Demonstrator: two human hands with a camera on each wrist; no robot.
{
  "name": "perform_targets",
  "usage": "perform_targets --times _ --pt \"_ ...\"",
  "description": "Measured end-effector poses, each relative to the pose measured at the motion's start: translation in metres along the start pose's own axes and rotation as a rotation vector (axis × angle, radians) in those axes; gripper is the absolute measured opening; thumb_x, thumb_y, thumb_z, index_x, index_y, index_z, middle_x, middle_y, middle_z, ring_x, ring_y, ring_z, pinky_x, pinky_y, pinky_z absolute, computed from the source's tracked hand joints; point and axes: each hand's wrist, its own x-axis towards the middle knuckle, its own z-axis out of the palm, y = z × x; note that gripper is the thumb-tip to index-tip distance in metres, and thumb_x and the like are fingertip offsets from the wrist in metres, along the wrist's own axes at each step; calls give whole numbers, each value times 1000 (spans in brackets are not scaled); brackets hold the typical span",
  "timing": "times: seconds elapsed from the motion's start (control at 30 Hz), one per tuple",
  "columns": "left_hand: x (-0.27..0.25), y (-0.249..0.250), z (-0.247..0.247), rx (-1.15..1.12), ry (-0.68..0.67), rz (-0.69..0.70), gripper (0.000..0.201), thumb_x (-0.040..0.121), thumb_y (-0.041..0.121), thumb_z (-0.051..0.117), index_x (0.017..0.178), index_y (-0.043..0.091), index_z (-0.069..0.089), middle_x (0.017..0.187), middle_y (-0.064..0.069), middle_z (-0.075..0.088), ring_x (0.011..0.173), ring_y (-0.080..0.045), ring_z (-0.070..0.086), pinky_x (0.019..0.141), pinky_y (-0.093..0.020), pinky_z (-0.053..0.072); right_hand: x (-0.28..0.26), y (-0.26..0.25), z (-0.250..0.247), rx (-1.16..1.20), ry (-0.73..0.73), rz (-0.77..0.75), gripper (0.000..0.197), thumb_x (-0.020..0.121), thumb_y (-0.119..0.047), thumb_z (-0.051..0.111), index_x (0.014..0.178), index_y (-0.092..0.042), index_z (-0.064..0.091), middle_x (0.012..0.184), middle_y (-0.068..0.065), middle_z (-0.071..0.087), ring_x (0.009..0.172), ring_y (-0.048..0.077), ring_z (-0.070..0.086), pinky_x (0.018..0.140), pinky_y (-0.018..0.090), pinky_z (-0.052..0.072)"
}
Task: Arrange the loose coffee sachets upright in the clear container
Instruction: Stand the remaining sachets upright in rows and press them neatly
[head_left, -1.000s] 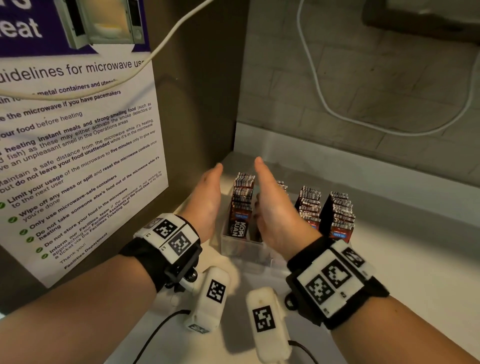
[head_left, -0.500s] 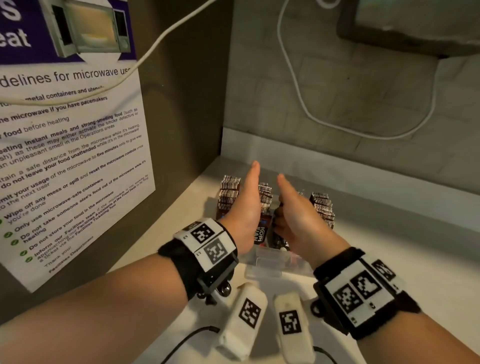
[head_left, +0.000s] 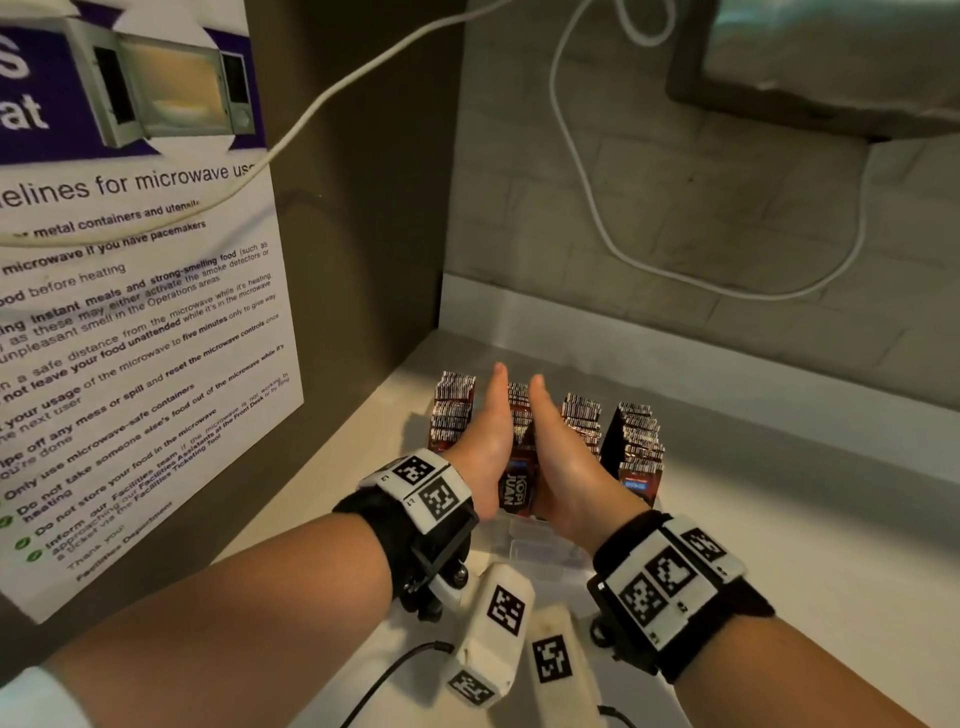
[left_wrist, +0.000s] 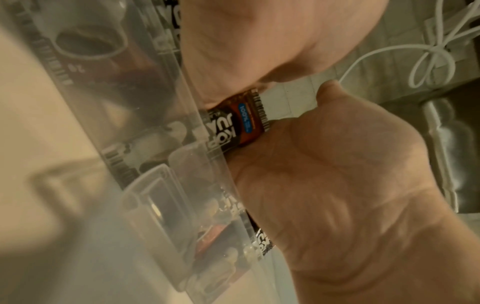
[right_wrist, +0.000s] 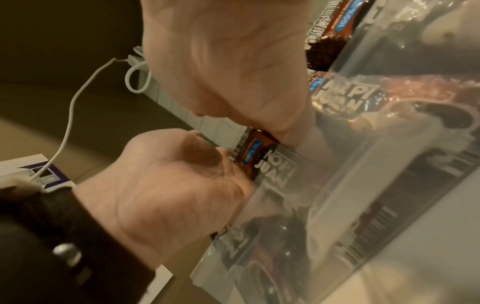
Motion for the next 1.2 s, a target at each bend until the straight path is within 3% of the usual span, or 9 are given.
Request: perform_targets --times 0.13,0.2,0.27,0.33,0.4,0.6,0.73,0.97,1.2 --pt "4 0 0 2 32 -3 67 91 71 32 140 27 45 120 -7 56 103 -23 57 94 -38 44 4 1 0 20 10 3 90 69 -83 41 144 -34 36 145 5 46 129 25 48 106 50 39" --pt "6 0 0 -20 38 -7 67 90 72 34 137 26 48 119 -7 59 95 -23 57 98 -41 45 8 1 -2 45 25 19 95 65 -83 45 147 -36 29 144 5 47 125 27 52 100 50 45" --pt "3 1 1 8 14 -22 71 86 75 35 135 26 51 122 -10 62 105 -27 61 103 -46 44 9 0 -2 56 33 36 96 66 -83 46 148 -37 26 142 6 48 120 29 55 94 49 49" --pt "5 0 1 26 15 -25 75 86 75 35 139 25 47 133 -12 57 120 -30 55 107 -48 39 8 -1 -1 65 26 39 84 77 -79 43 147 -34 28 139 8 51 117 30 58 88 45 52" --pt "4 1 1 48 12 -18 74 87 74 34 143 26 43 140 -10 51 127 -29 49 109 -46 37 9 0 -2 82 4 38 78 83 -74 40 148 -32 28 140 8 50 120 29 56 90 43 51" --pt "3 0 0 37 17 14 73 90 71 34 145 24 39 142 -10 50 125 -29 52 97 -39 42 15 2 -6 85 -28 26 74 82 -76 39 142 -33 39 134 7 56 115 27 59 92 46 50" --pt "2 0 -1 4 -6 31 75 89 73 34 147 26 34 145 -11 47 127 -30 51 109 -47 38 13 -1 -5 60 -9 1 86 69 -82 44 142 -36 39 137 6 54 117 27 58 96 48 48" --pt "3 -1 -1 -4 -45 6 81 83 79 35 142 24 45 140 -13 53 124 -30 54 108 -49 38 8 -1 -6 68 -41 -1 75 86 -73 36 138 -21 48 134 11 57 118 27 57 103 48 44" --pt "1 1 -3 32 -23 24 79 87 75 34 146 23 38 143 -15 49 124 -31 52 100 -44 44 -2 -4 -4 16 9 -26 75 85 -73 38 142 -24 43 138 11 53 121 27 55 100 43 46"
